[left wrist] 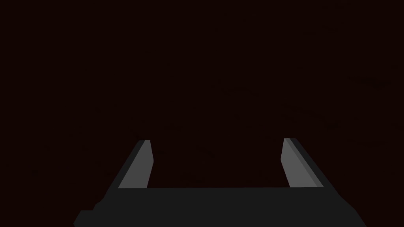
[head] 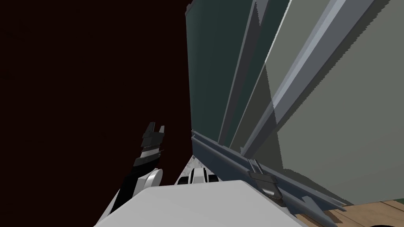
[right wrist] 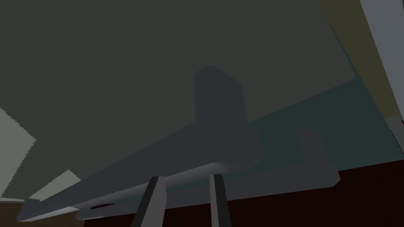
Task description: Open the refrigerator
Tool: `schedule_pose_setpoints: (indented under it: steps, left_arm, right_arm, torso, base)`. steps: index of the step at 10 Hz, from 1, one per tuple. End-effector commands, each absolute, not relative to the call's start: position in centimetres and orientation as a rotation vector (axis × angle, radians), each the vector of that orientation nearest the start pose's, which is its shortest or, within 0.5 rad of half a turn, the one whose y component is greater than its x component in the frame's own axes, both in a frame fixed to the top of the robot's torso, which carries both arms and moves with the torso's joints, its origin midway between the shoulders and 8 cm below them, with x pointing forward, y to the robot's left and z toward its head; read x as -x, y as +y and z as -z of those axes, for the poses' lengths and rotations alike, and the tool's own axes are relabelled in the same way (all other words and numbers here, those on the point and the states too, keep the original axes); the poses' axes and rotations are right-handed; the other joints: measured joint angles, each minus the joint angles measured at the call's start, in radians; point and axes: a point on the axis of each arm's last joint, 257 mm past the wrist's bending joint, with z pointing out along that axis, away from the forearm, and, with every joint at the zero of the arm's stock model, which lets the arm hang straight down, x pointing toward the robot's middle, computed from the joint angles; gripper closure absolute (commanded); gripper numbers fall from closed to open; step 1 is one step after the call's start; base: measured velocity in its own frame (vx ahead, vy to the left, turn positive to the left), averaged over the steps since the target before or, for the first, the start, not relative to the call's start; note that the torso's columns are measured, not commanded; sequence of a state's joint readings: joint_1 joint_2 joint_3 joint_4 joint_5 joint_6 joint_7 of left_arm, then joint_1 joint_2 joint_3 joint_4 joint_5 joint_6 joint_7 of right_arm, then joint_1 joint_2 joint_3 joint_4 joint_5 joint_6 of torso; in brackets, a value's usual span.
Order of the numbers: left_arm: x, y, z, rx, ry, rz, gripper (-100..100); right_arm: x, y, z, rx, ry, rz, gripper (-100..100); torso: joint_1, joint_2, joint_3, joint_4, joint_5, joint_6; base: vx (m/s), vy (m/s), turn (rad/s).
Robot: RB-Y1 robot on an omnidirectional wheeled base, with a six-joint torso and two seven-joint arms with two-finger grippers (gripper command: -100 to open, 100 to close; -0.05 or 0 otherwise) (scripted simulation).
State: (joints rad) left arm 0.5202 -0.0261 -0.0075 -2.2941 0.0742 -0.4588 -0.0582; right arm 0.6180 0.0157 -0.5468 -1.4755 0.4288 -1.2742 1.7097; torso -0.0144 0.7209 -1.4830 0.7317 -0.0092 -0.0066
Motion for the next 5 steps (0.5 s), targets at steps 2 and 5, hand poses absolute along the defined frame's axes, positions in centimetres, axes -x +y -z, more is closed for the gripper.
schedule_pose_setpoints:
  steps: [2, 5]
  left_arm:
    - [-34.5, 29.1, -1.6, 0.738, 0.591, 1.285, 0]
    - [-34.5, 29.1, -1.6, 0.738, 0.590, 1.285, 0]
  right_arm:
    - [-25.7, -40.5, 22.0, 0.494, 1.098, 0.825, -100]
    - [-28.6, -41.5, 21.7, 0.496, 1.100, 0.842, -100]
  torso:
    - [0.009, 0.006, 0.001, 0.003, 0.006, 0.004]
    - [0.016, 0.020, 0.009, 0.007, 0.010, 0.007]
  base:
    - [-0.057, 0.009, 0.071]
    - [-0.095, 0.025, 0.038]
